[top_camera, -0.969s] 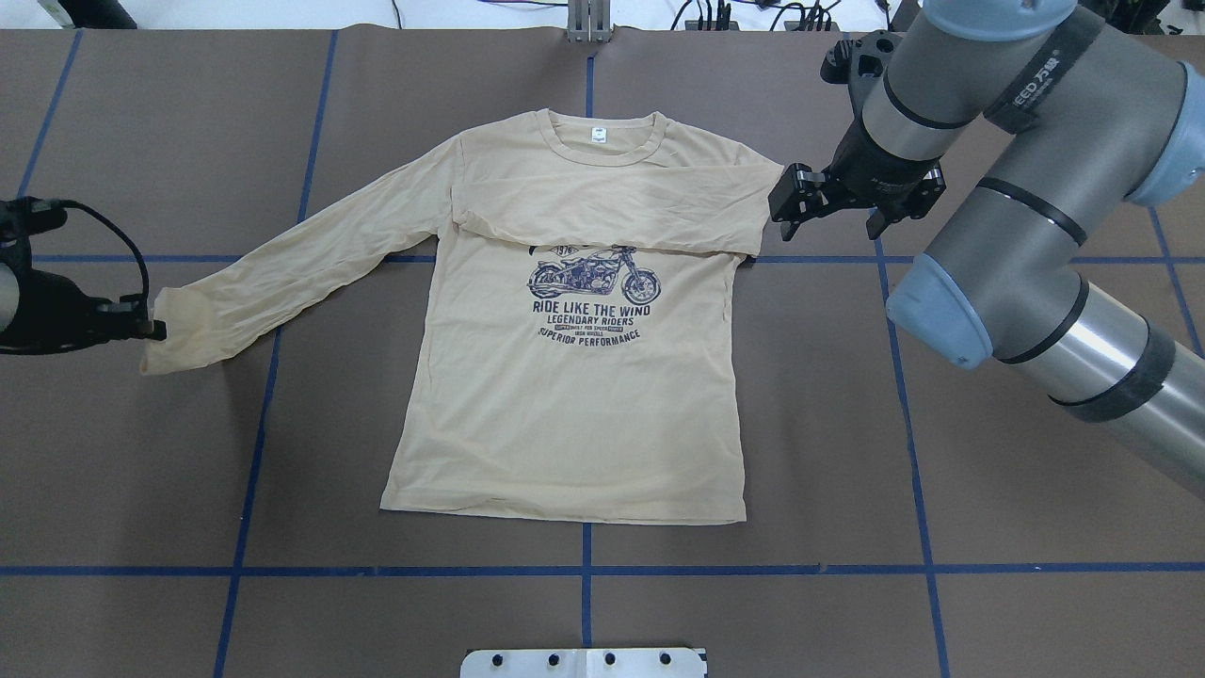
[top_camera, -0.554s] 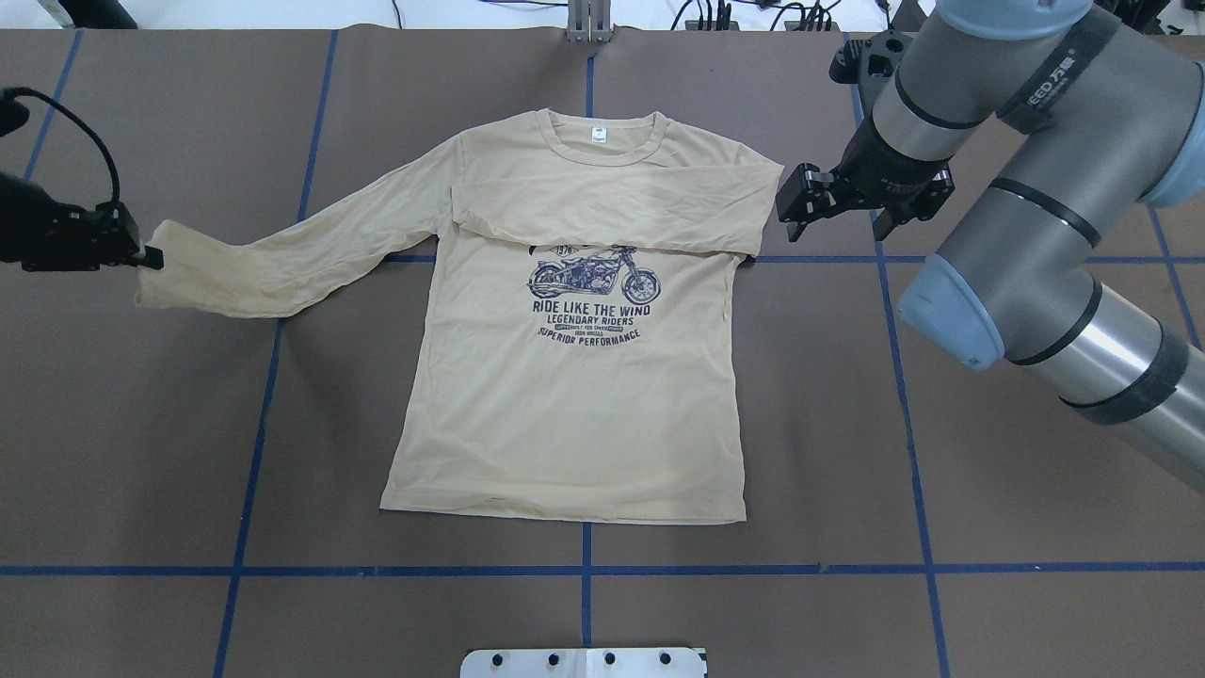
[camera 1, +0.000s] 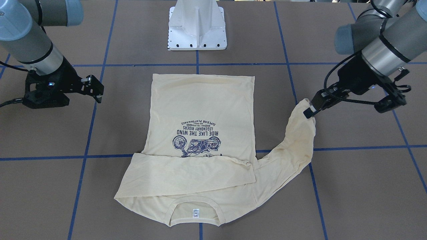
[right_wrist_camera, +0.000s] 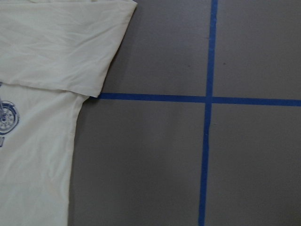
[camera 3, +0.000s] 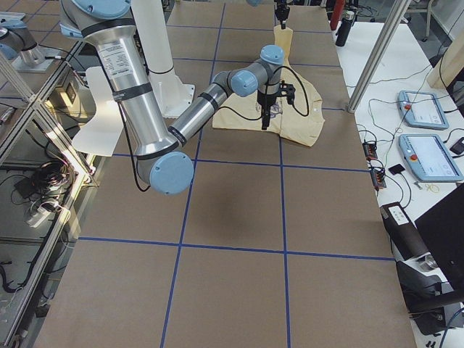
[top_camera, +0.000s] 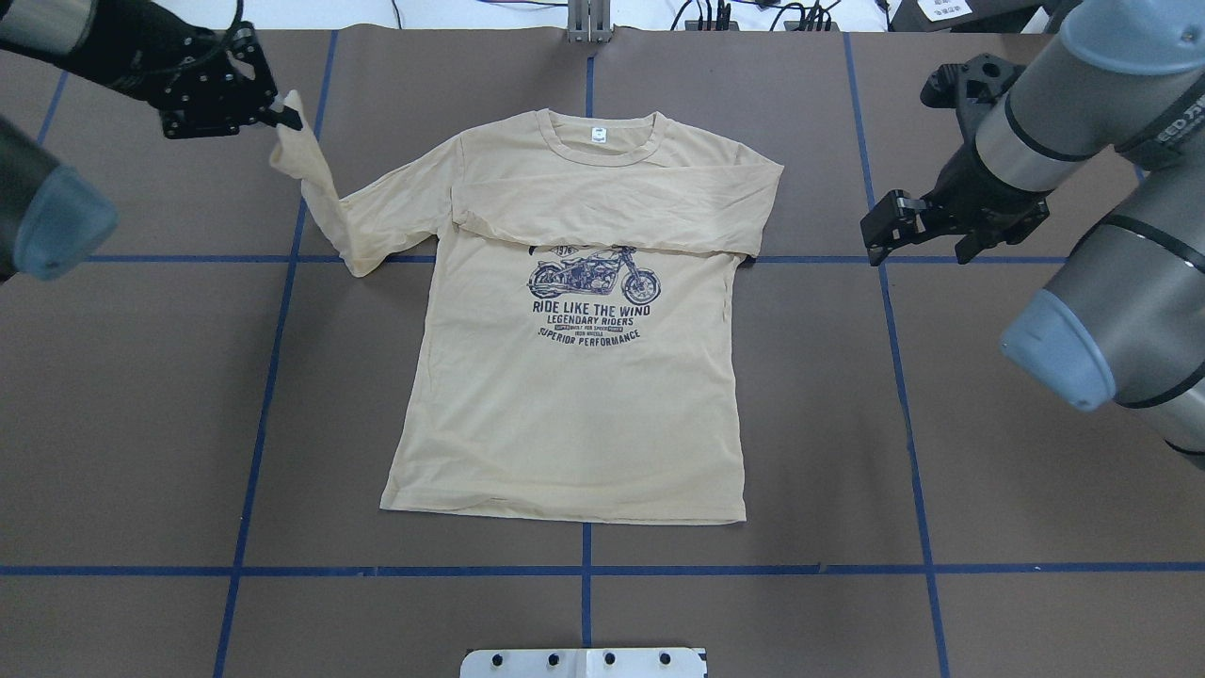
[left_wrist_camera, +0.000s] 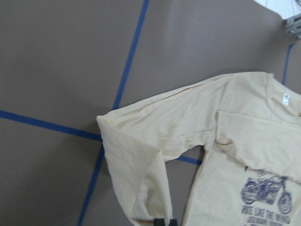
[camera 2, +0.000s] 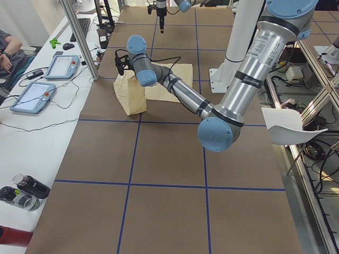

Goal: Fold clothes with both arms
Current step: 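Carry the sleeve with the left gripper across the shirt toward the collar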

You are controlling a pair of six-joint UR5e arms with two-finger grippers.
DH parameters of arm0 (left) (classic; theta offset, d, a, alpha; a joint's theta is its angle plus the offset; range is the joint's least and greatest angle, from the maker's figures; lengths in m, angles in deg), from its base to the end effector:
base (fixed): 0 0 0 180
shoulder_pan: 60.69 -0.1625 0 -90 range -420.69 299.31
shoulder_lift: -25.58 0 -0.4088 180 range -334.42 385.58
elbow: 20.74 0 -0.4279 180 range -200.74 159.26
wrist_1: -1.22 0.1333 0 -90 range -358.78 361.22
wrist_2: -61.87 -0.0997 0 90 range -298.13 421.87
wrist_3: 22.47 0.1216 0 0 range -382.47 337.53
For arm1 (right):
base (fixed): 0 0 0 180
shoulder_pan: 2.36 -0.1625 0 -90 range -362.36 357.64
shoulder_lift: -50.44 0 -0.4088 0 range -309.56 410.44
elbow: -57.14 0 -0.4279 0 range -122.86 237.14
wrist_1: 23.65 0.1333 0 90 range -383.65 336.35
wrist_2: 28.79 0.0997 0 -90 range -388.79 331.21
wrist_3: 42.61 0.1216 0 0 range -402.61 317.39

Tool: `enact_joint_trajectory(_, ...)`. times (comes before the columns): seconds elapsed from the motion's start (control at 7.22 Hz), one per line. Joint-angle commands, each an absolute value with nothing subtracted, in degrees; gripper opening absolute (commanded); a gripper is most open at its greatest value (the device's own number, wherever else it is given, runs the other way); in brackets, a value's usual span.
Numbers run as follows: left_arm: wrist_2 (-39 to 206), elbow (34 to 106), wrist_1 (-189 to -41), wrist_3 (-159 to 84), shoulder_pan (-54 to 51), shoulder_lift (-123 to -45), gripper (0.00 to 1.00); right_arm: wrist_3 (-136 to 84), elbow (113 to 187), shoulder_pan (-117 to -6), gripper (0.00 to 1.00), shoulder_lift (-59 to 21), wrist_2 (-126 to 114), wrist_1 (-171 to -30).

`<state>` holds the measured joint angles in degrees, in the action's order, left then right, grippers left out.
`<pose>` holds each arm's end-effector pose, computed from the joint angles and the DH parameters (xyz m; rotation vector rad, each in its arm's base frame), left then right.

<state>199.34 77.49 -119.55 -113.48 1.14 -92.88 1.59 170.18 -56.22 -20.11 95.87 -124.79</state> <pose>0.2693 -0.5955 0.2057 -0.0682 1.3202 -0.4478 -0.2955 -0.5134 0.2925 0.0248 -0.7916 -0.0322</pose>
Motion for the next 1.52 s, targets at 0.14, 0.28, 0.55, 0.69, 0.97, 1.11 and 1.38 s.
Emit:
enact_joint_trajectory(0.14,199.1,77.2,-120.0,-131.2,-7.5,-104.9,0.00,-5.2,170.7,-59.7,1.00,-25.7,96.0,-124.9)
enact_joint_trajectory(0.28,197.6,76.0,-121.7,-132.8,-10.7,-106.6,0.00,-7.8,170.6,-60.4,1.00,-26.7,96.0,-125.0)
enact_joint_trajectory(0.55,194.8,69.7,-124.8,-133.1,-11.9,-111.5,0.00,-8.1,170.2,-60.9,1.00,-26.8,96.0,-124.9)
enact_joint_trajectory(0.69,193.6,65.7,-126.4,-135.2,-11.9,-114.4,0.00,-8.1,170.2,-60.9,1.00,-26.7,96.0,-124.9)
enact_joint_trajectory(0.97,190.0,61.6,-130.9,-137.3,-11.8,-114.8,0.00,-8.1,170.2,-60.8,1.00,-26.8,96.0,-124.9)
enact_joint_trajectory(1.11,188.4,60.1,-132.8,-138.6,-11.8,-114.9,0.00,-8.1,170.2,-60.8,1.00,-26.8,96.0,-124.9)
enact_joint_trajectory(1.38,187.5,55.6,-135.7,-139.5,-13.9,-116.8,0.00,-8.1,170.2,-60.7,1.00,-27.0,96.0,-124.9)
